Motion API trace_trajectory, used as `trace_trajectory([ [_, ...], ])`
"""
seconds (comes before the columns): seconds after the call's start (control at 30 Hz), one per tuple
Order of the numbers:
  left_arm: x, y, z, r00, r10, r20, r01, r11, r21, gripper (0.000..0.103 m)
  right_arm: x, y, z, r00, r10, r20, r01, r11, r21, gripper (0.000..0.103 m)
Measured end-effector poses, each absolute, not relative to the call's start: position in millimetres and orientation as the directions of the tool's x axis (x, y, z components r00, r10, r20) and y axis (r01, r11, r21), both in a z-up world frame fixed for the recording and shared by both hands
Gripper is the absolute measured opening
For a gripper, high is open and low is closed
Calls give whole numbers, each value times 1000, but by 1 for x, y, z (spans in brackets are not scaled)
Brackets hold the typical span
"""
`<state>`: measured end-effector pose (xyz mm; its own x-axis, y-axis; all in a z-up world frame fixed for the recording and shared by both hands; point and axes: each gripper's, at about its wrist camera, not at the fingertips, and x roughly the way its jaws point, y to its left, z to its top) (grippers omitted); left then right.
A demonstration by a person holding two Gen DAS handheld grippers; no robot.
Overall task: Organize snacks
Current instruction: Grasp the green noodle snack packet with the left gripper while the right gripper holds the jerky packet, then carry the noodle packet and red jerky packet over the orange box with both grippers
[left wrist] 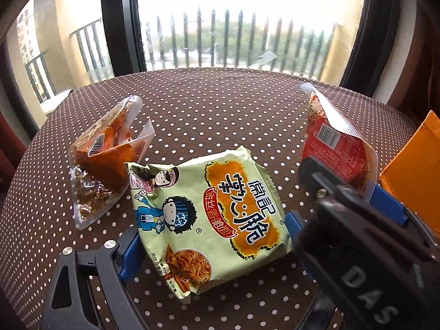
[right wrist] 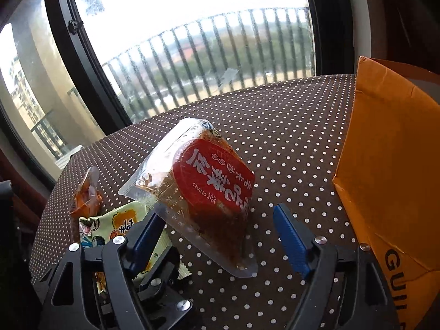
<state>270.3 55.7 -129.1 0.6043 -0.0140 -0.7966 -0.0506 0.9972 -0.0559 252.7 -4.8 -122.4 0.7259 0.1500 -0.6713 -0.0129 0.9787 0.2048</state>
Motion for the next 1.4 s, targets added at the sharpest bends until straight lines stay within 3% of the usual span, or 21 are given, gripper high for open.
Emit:
trace_trajectory([
  [0.1, 271, 53, -129, 607, -13, -794, -44, 998, -50, 92, 262, -4, -127, 707, 161, -689, -7, 975, 220, 77],
  [0.2, 271, 53, -129, 602, -15, -799, -38, 998, -47, 92, 265, -9, -130, 688, 157, -708, 8, 975, 224, 55],
  [0.23, 271, 54, -129, 599, -16, -801, -36, 998, -47, 92, 265, -8, -129, 687, 150, -711, 3, 978, 209, 39],
  [0.27, 272, 54, -128, 600, -16, -800, -36, 998, -47, 92, 265, -8, -129, 684, 147, -714, -9, 981, 193, 37],
  [0.6, 259, 49, -128, 600, -9, -800, -32, 999, -36, 91, 247, -14, -128, 686, 153, -712, -21, 982, 190, 32],
  [1.4, 178, 40, -118, 611, -30, -791, -59, 995, -83, 84, 180, -22, -120, 675, 209, -708, -94, 976, 198, 31],
])
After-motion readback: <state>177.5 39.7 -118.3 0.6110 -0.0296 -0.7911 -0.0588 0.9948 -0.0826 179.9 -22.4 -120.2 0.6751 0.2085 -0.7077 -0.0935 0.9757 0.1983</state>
